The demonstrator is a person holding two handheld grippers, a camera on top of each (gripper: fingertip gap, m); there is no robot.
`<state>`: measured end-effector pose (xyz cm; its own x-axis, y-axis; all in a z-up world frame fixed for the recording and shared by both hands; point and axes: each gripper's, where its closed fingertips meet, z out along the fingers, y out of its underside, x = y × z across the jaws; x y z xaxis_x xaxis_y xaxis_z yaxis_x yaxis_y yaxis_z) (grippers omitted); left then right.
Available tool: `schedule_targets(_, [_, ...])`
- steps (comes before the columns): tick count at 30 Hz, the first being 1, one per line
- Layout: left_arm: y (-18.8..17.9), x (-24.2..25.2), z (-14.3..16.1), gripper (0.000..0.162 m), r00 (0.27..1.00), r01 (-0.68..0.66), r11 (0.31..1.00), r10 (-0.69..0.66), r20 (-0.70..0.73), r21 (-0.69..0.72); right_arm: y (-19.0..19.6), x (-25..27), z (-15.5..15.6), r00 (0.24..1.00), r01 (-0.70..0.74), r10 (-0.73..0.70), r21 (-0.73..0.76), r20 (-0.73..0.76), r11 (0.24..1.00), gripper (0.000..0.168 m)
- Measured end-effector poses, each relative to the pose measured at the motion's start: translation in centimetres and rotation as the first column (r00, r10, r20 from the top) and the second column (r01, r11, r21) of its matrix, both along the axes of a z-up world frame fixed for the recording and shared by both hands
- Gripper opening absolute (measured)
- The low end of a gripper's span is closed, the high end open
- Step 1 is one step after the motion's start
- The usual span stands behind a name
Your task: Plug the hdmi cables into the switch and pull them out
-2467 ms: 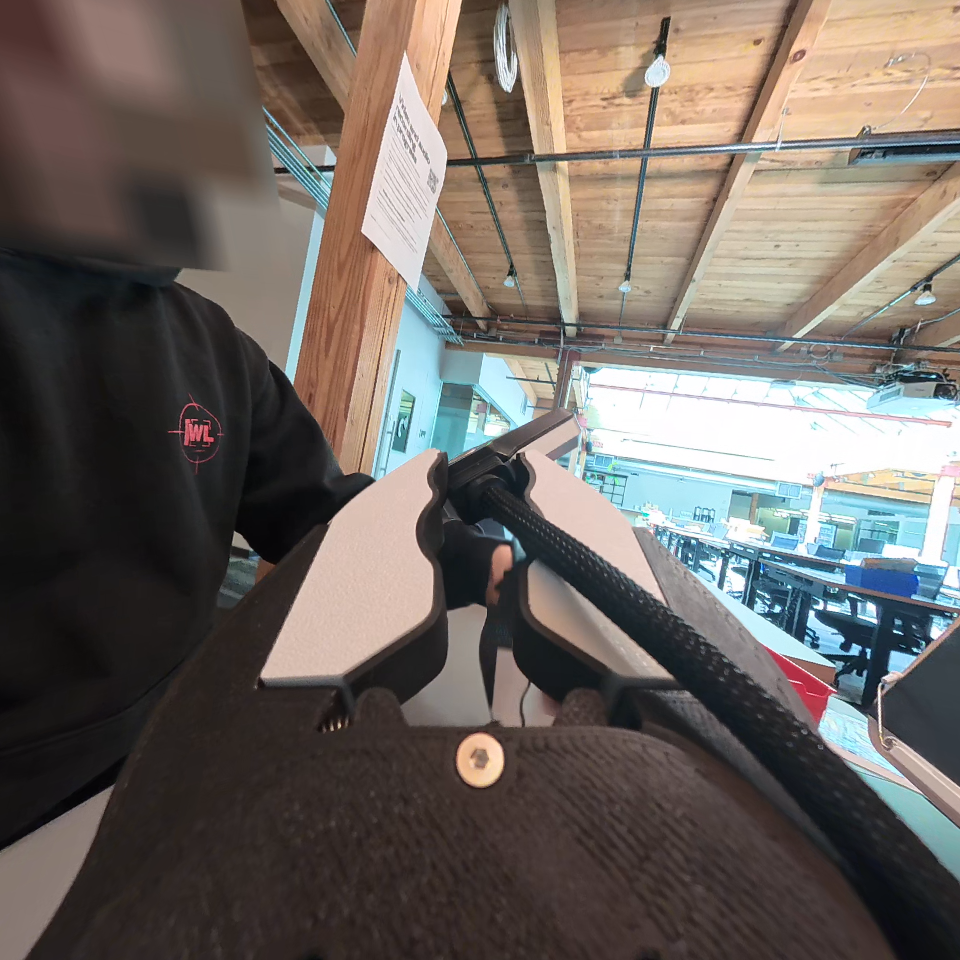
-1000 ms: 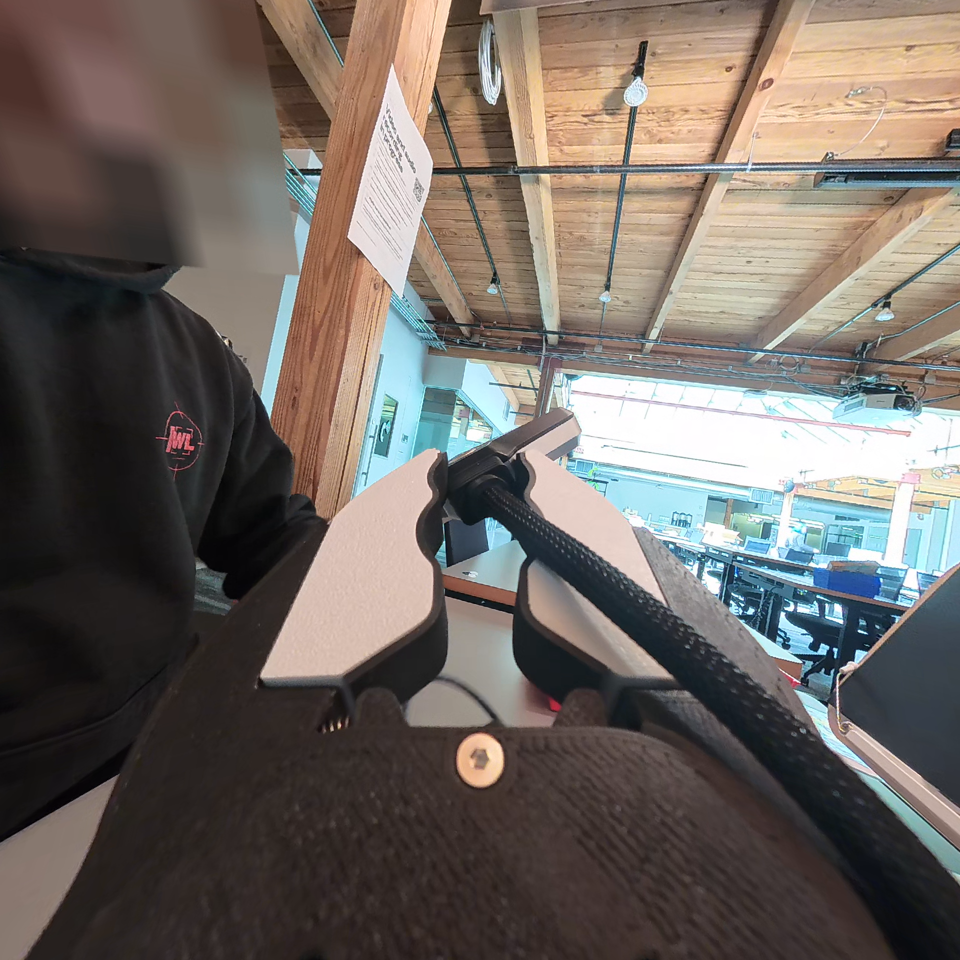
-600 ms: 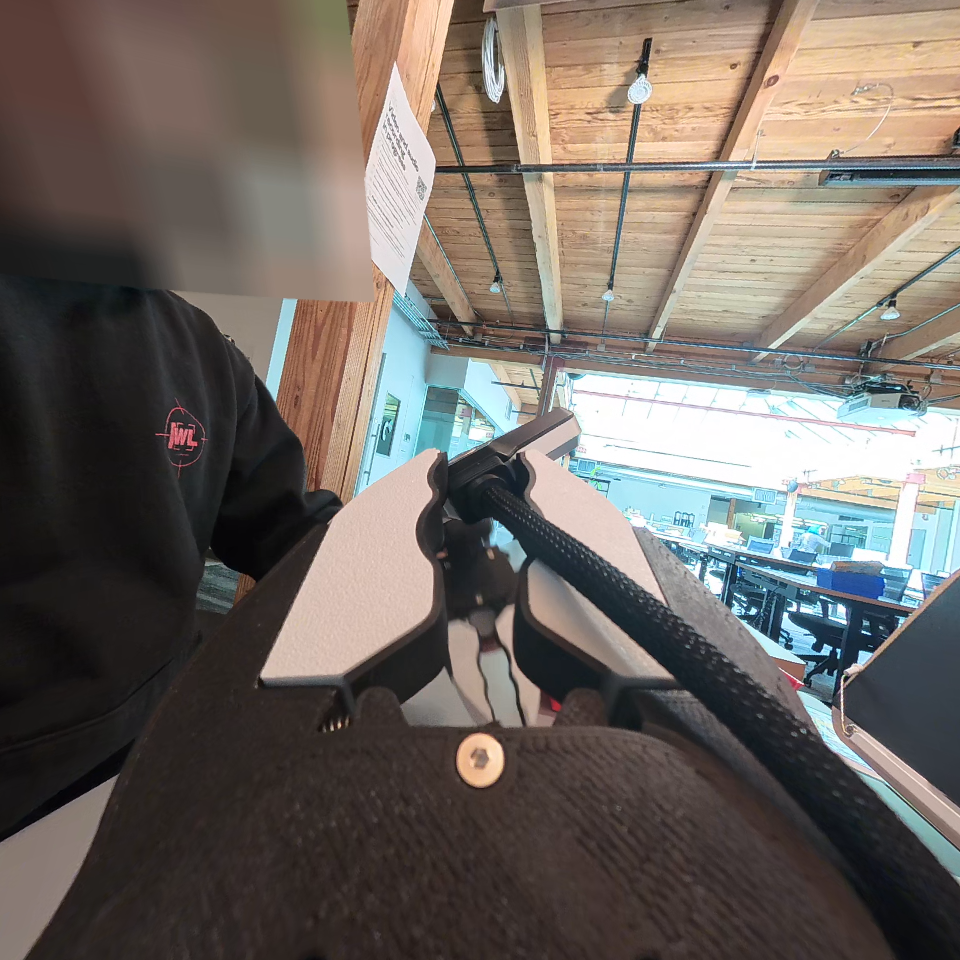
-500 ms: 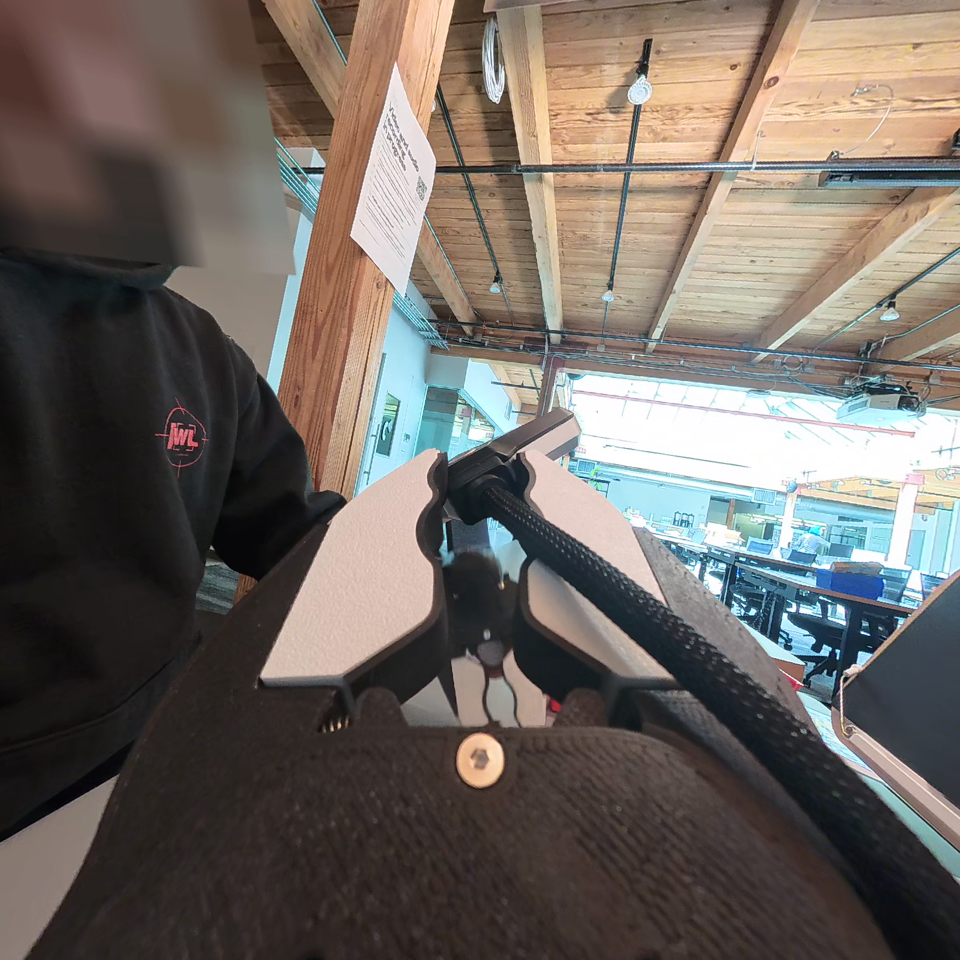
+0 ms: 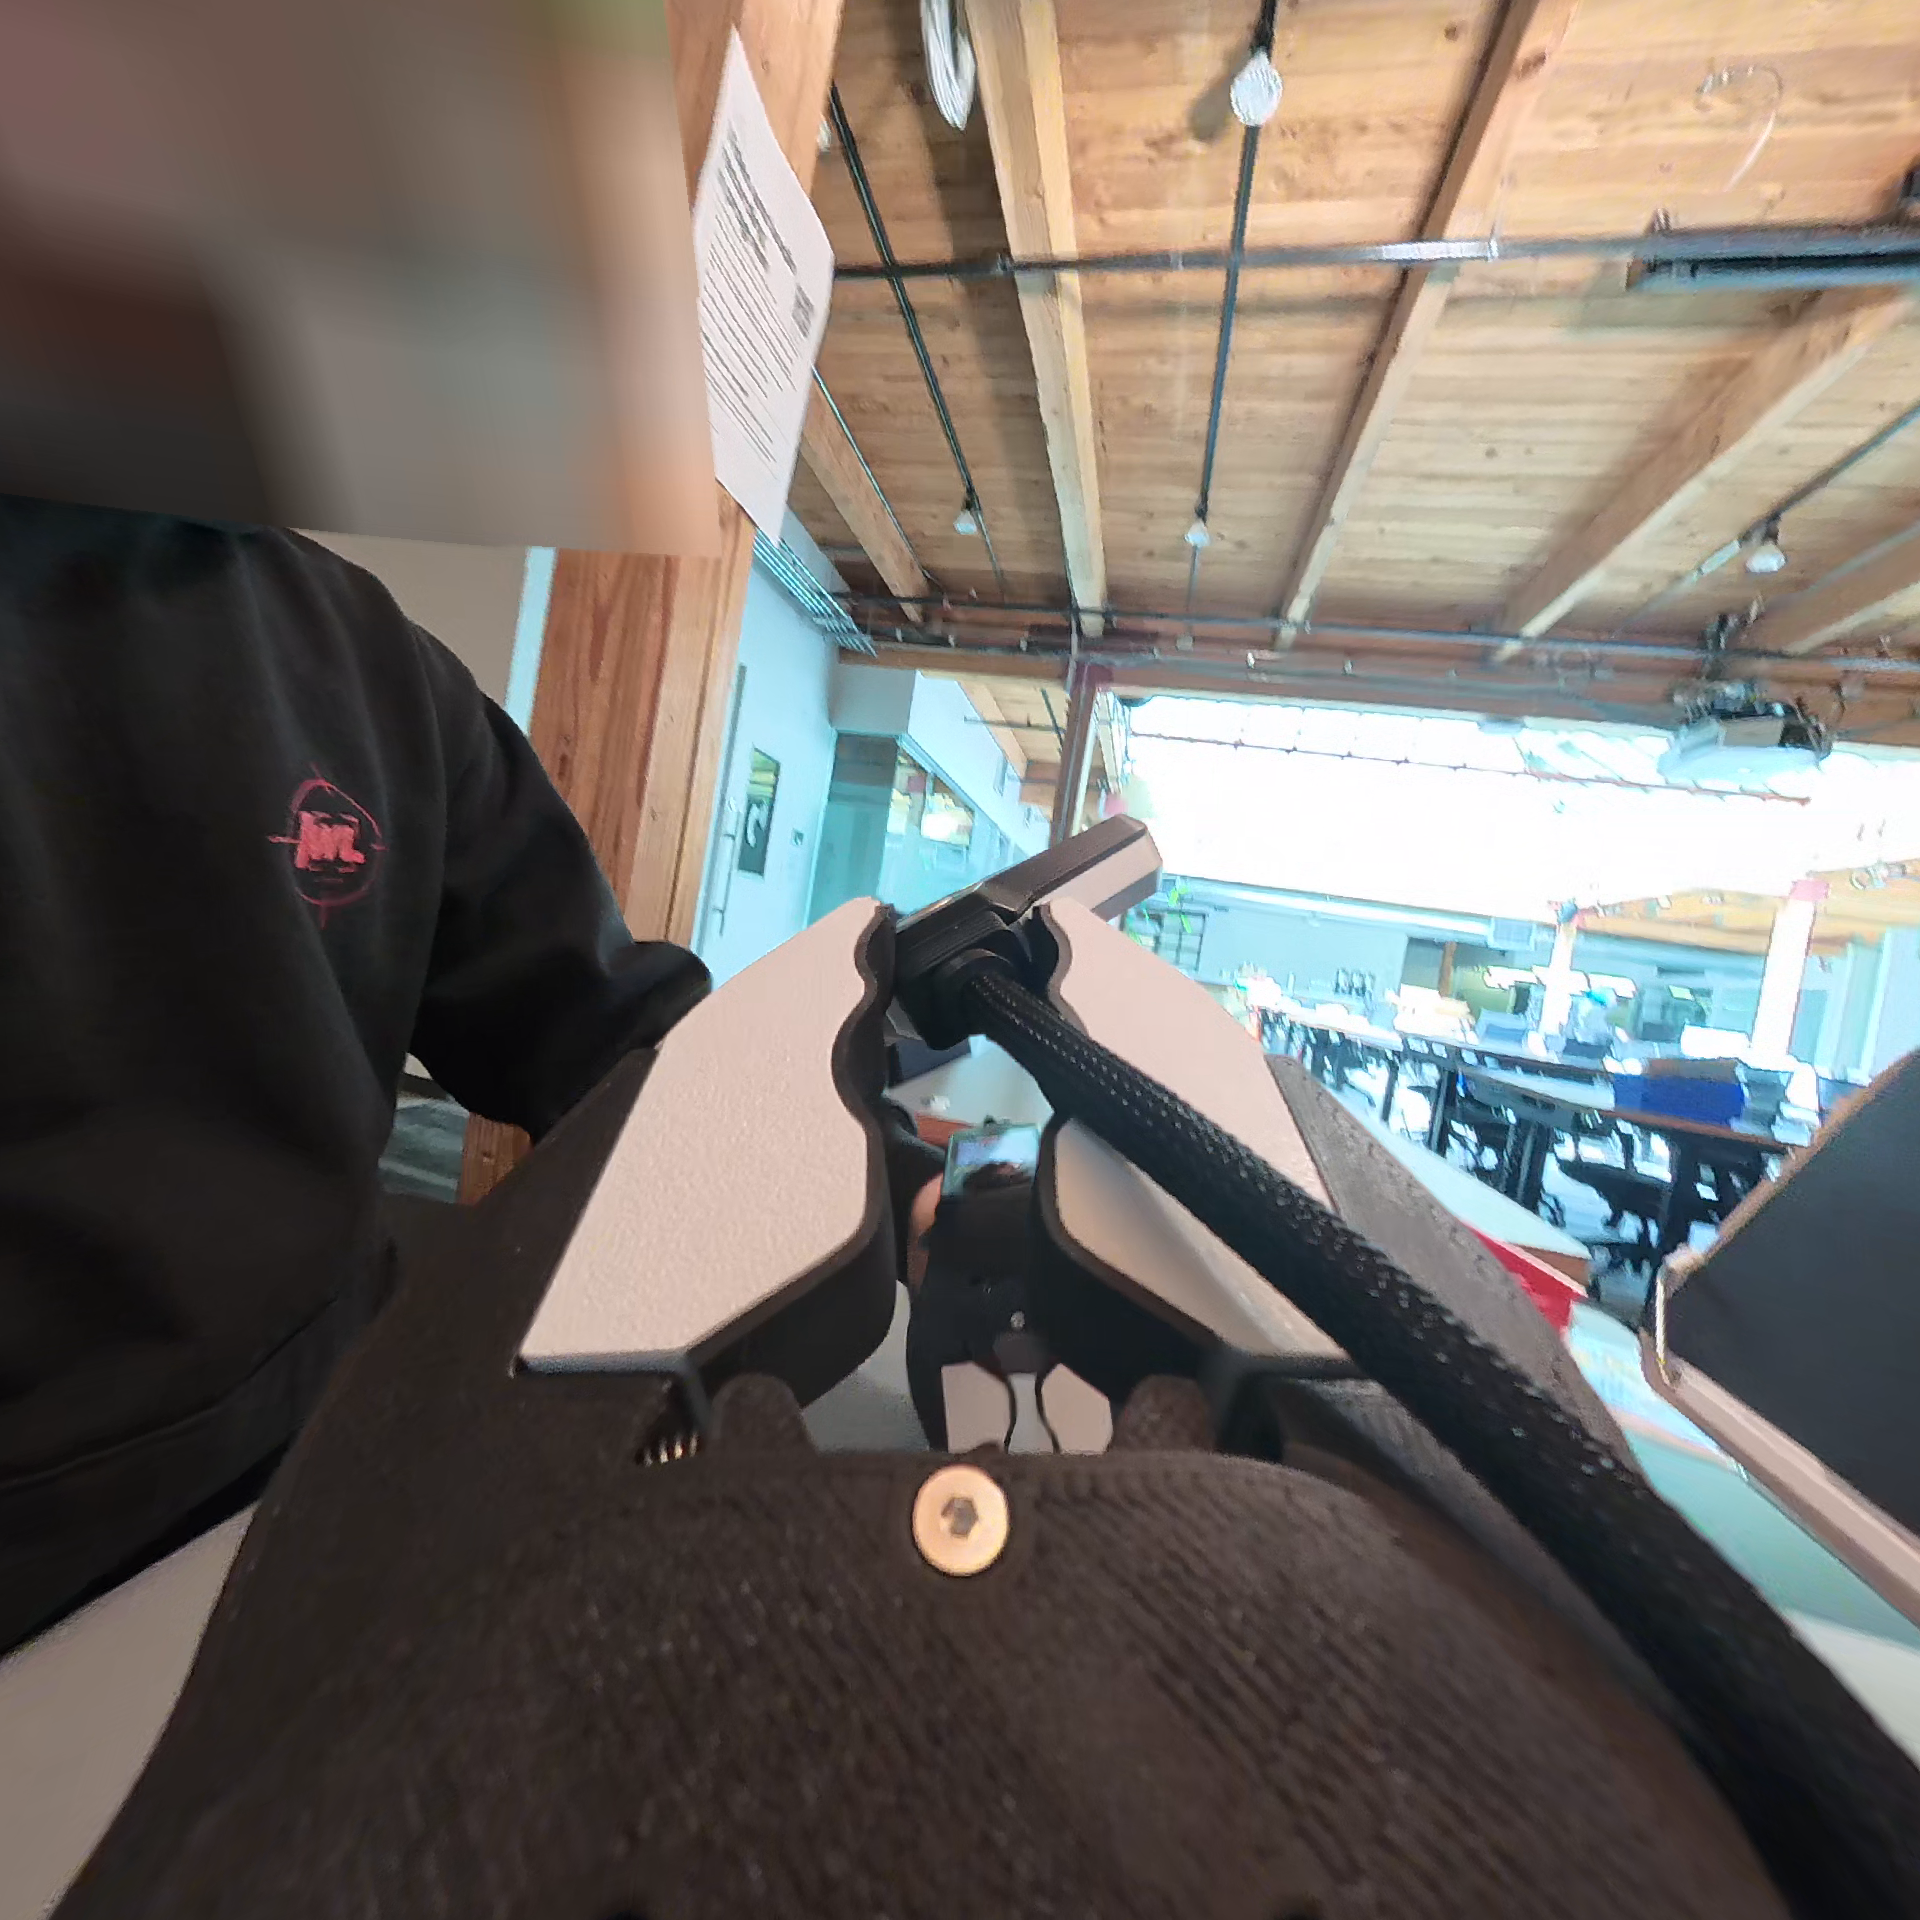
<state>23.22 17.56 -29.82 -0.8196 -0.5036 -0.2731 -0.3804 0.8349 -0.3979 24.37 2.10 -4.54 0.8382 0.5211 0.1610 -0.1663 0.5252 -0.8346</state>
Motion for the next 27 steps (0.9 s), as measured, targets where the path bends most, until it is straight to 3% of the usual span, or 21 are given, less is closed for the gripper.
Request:
schedule_targets(3, [0.1, 0.1, 0.0, 0.010, 0.992, -0.105, 0.990, 0.097, -0.082, -0.100, 0.8, 0.5, -1.1, 1.000, 0.029, -0.029, -0.058, 0.008, 0.998, 0.025])
schedule_targets(5, [-0.3, -0.9, 0.7, 0.009, 0.981, -0.109, 0.974, 0.074, -0.177, -0.198, 1.2, 0.4, -1.6, 1.000, 0.029, -0.028, -0.087, 0.013, 0.996, 0.025])
schedule_targets(8, [-1.6, -2.8, 3.9, 0.009, 0.961, -0.100, 0.922, -0.008, -0.277, -0.374, 1.7, 0.2, -2.1, 1.000, 0.013, -0.011, -0.126, 0.016, 0.992, 0.026])
schedule_targets(11, [-2.0, -4.4, 8.2, 0.010, 0.954, -0.048, 0.889, -0.095, -0.286, -0.455, 2.0, -0.3, -2.5, 0.999, -0.030, 0.032, -0.157, 0.011, 0.987, 0.025])
schedule_targets(15, [-2.2, -5.7, 14.4, 0.010, 0.966, 0.038, 0.875, -0.155, -0.205, -0.482, 2.6, -0.8, -2.6, 0.999, -0.052, 0.052, -0.177, -0.009, 0.983, 0.025])
schedule_targets(18, [-2.2, -5.8, 17.4, 0.009, 0.981, 0.075, 0.900, -0.143, -0.129, -0.429, 2.8, -1.0, -2.2, 0.994, -0.100, 0.092, -0.150, -0.061, 0.984, 0.025])
schedule_targets(23, [-2.7, -6.4, 19.7, 0.010, 0.978, 0.159, 0.917, -0.196, -0.065, -0.365, 4.0, -1.9, -1.8, 0.975, -0.186, 0.164, -0.137, -0.152, 0.973, 0.025])
schedule_targets(27, [-1.7, -6.1, 20.2, 0.010, 0.984, 0.149, 0.935, -0.172, -0.044, -0.321, 5.1, -1.9, -1.7, 0.949, -0.233, 0.189, -0.155, -0.254, 0.960, 0.025])
